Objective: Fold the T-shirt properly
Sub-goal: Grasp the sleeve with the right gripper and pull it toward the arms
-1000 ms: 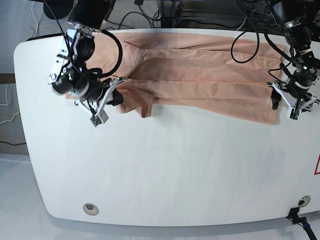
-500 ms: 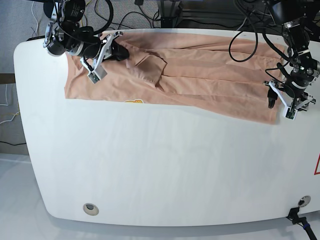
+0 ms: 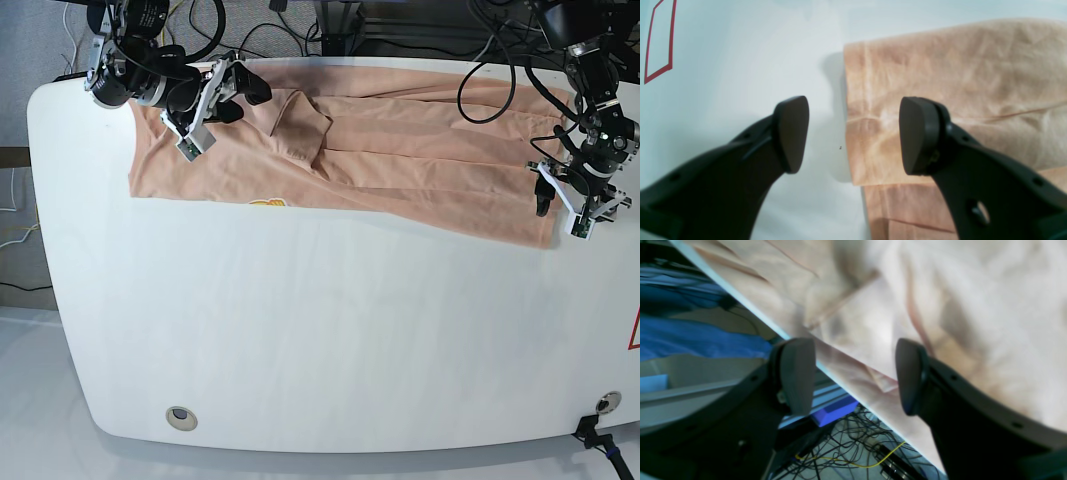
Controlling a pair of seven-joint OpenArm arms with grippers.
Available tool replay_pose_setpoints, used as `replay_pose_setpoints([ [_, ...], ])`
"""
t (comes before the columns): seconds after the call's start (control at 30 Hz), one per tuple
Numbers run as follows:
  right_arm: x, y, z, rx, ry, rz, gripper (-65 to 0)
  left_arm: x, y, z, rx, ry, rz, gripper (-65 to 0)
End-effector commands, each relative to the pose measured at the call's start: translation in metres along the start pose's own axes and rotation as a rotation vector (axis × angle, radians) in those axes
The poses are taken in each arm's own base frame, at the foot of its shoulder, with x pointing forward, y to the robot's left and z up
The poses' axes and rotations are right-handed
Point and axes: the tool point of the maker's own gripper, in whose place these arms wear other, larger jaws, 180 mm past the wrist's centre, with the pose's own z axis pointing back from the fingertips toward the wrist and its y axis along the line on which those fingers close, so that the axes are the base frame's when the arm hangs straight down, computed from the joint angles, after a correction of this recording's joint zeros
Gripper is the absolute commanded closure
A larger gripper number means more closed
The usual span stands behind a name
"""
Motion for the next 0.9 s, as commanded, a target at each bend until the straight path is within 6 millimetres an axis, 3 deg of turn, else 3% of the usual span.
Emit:
replay_pose_setpoints([
  [0.0, 0.016, 0.004, 0.009, 0.038, -0.057, 0.038, -35.6, 0.015, 0.011, 0.003, 0.025, -0.046, -0.007, -38.9],
  [0.23, 0.06, -0.014, 0.011, -0.017, -0.123, 0.104, -35.5, 0.015, 0.011, 0.003, 0.025, -0.046, -0.007, -38.9],
  [0.47, 0.09, -0.036, -0.008, -0.08, -0.143, 0.086, -35.5, 0.015, 0.011, 0.003, 0.025, -0.046, -0.007, -38.9],
  [0.53, 0.089, -0.033, -0.011, -0.073, -0.137, 0.085, -35.5, 0.015, 0.011, 0.003, 0.025, -0.046, -0.007, -38.9],
  [0.77, 0.054, -0.009, -0.016, 0.043, -0.128, 0.006, -35.5, 0.015, 0.01, 0.003, 0.023, -0.045, -0.005, -38.9],
  [0.87, 0.048, -0.003, -0.013, 0.04, -0.121, 0.011, -35.5, 0.014, 0.001, 0.0, 0.007, -0.049, 0.012, -38.9],
])
